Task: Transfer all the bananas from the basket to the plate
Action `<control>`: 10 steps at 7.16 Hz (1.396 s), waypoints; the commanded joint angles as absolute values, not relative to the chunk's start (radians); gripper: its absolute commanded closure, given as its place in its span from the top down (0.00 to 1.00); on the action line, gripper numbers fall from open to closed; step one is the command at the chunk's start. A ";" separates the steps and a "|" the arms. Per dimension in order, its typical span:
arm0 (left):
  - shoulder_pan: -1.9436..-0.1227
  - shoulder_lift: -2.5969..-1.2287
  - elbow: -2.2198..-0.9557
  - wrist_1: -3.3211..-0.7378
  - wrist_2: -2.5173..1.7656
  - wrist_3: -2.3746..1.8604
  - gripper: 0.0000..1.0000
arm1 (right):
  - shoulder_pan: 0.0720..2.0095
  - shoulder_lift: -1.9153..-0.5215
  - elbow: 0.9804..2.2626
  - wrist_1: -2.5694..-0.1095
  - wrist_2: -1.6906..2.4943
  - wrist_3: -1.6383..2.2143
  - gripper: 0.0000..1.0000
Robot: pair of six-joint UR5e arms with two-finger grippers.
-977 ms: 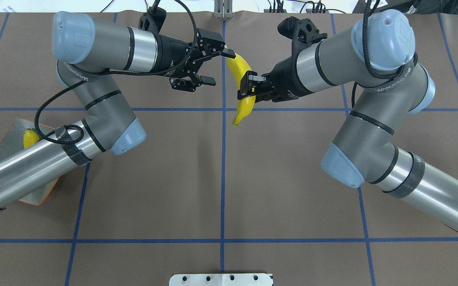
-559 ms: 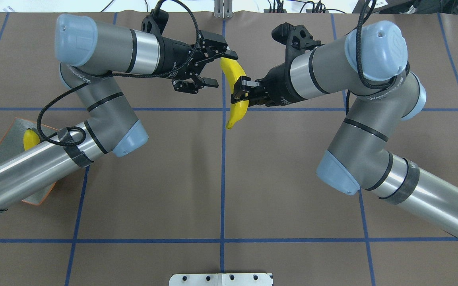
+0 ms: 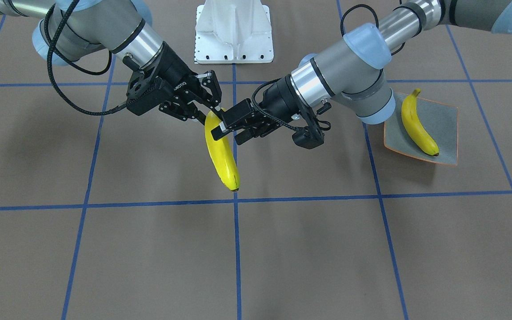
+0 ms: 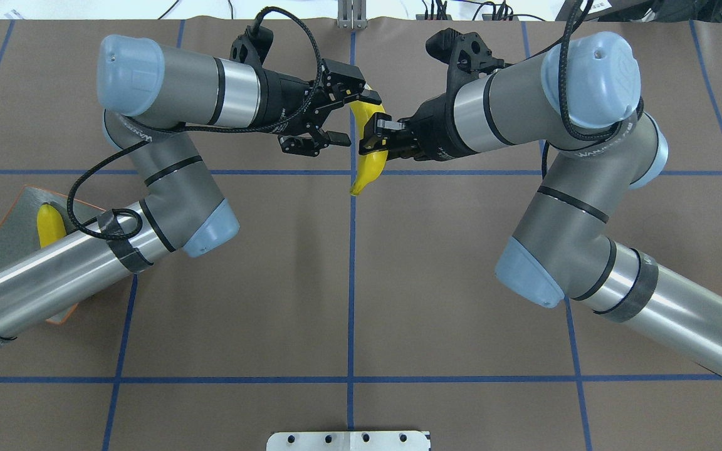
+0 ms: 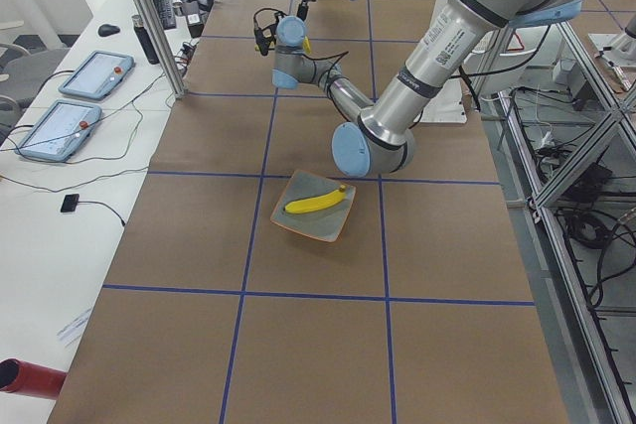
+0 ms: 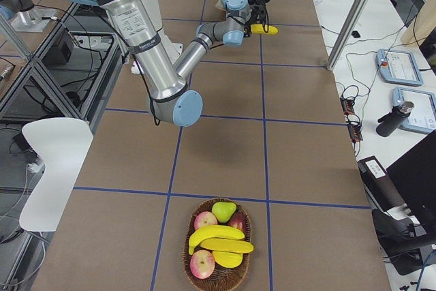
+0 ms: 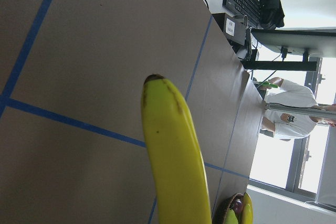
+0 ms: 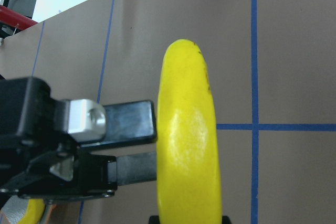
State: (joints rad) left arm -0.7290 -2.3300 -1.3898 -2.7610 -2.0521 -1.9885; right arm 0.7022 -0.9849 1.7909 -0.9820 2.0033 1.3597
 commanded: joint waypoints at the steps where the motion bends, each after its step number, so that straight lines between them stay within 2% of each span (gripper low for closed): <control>1: -0.727 -2.330 -1.391 -2.761 -2.051 -1.990 0.84 | 0.686 -0.982 1.790 -0.980 1.994 1.359 0.00; 2: -0.727 -2.330 -1.391 -2.761 -2.051 -2.000 0.82 | 0.675 -0.977 1.792 -0.979 1.991 1.359 0.00; 3: -0.726 -2.330 -1.391 -2.761 -2.051 -2.003 0.74 | 0.675 -0.976 1.795 -0.979 1.991 1.359 0.00; 5: -0.724 -2.326 -1.396 -2.761 -2.052 -2.003 0.41 | 0.675 -0.965 1.795 -0.980 1.991 1.361 0.00; 6: -0.726 -2.324 -1.400 -2.761 -2.052 -2.008 0.05 | 0.675 -0.965 1.793 -0.980 1.991 1.361 0.00; 7: -0.726 -2.319 -1.405 -2.761 -2.052 -2.011 0.00 | 0.675 -0.965 1.793 -0.980 1.991 1.356 0.40; 8: -0.726 -2.318 -1.411 -2.760 -2.052 -2.028 0.00 | 0.676 -0.968 1.798 -0.974 1.976 1.350 0.99; 10: -0.727 -2.307 -1.410 -2.752 -2.052 -2.033 0.00 | 0.693 -1.038 1.843 -0.904 1.977 1.359 1.00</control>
